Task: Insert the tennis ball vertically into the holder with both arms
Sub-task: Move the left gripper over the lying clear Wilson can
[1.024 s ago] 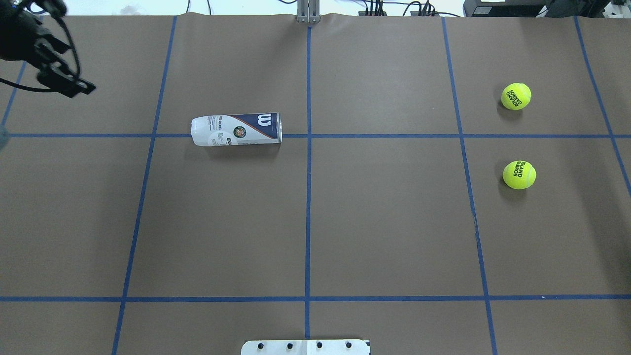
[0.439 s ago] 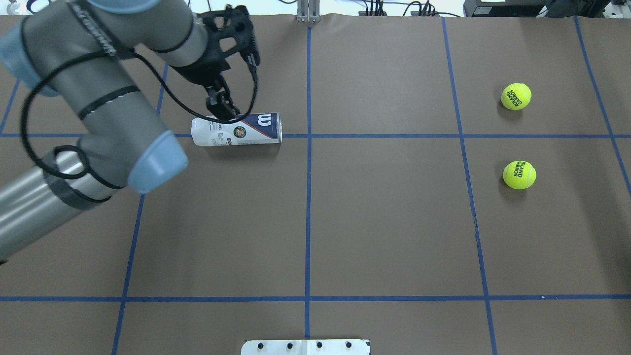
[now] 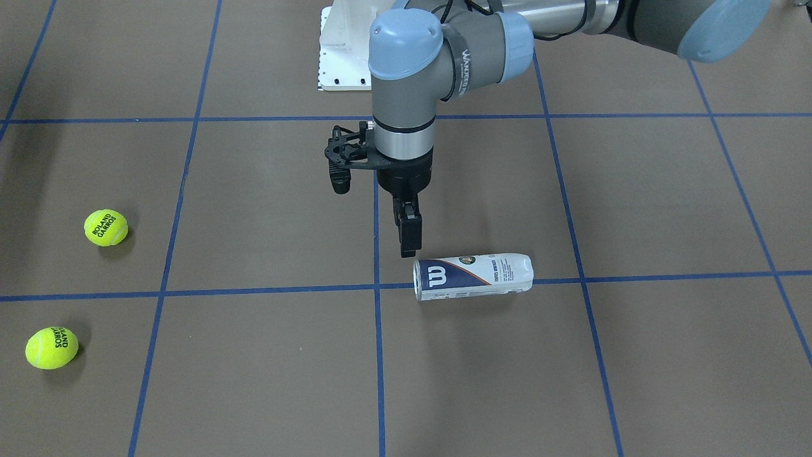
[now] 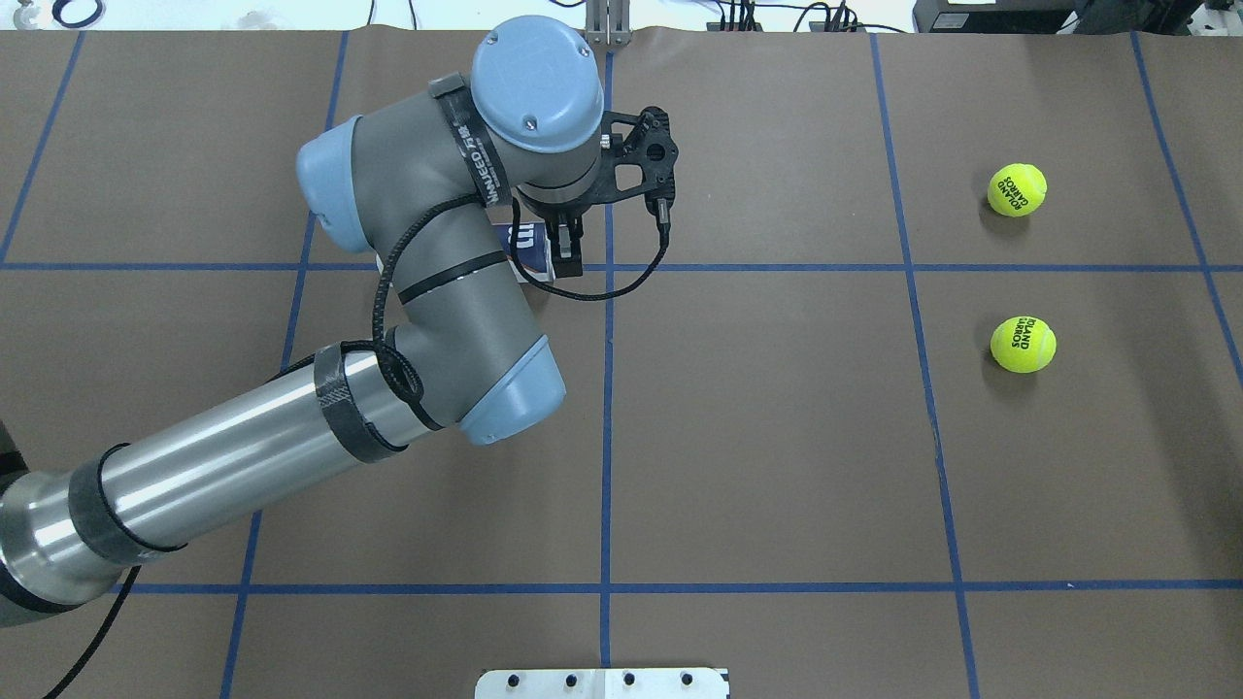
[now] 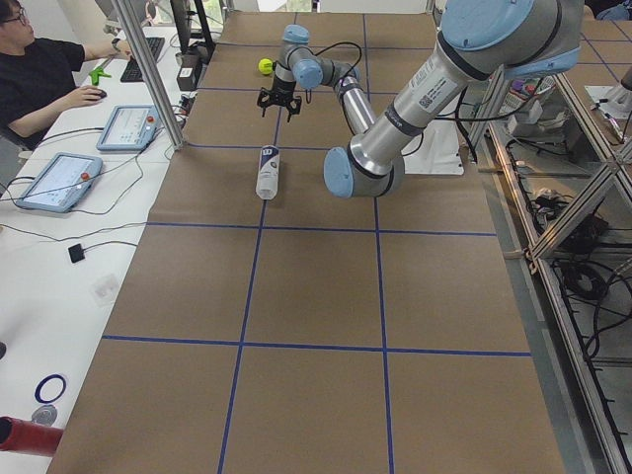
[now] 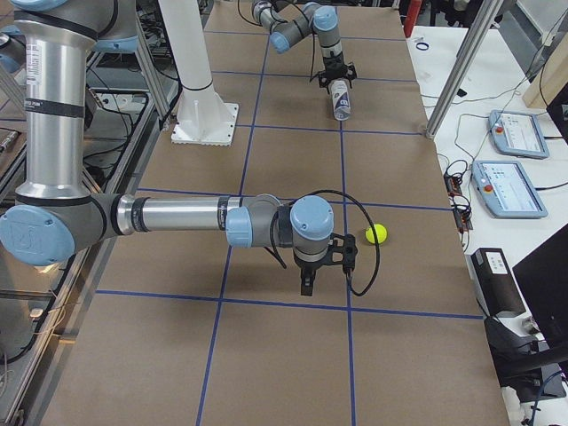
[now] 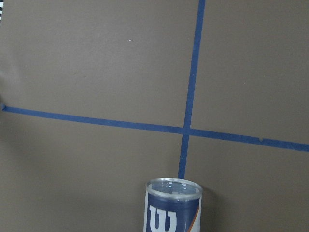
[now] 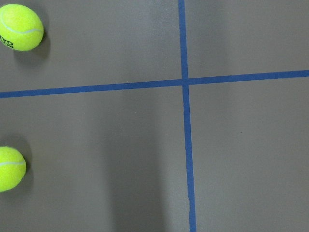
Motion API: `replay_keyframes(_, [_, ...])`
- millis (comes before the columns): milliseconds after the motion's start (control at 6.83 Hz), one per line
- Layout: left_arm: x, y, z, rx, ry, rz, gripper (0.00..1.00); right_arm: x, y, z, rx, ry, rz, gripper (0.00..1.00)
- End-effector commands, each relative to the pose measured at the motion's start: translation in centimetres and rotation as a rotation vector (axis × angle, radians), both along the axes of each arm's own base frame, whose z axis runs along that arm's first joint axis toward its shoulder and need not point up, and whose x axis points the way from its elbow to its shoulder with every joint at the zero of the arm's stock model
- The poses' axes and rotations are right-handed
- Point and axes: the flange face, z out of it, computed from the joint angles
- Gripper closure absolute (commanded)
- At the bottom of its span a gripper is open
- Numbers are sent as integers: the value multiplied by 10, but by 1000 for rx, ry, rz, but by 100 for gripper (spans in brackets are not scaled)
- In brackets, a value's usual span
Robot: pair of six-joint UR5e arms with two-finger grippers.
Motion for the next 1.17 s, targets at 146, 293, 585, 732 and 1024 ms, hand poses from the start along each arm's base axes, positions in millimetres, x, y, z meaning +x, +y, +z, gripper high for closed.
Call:
replay_keyframes(146, [36,-6,36,-26,-64,21,3,-1,0,2,-7,0,0,0])
replay_keyframes(293, [47,-7,44,-12,-52,22,3,-1,0,2,-7,0,0,0])
replay_keyframes(585, [58,-14,61,5,-66,7,3,-1,0,2,-8,0,0,0])
replay_keyframes(732, [59,-15,66,3,-72,5,3,-1,0,2,-8,0,0,0])
replay_keyframes(1024, [68,-24,81,33,-61,-14,3,-1,0,4,-11,1,0,0])
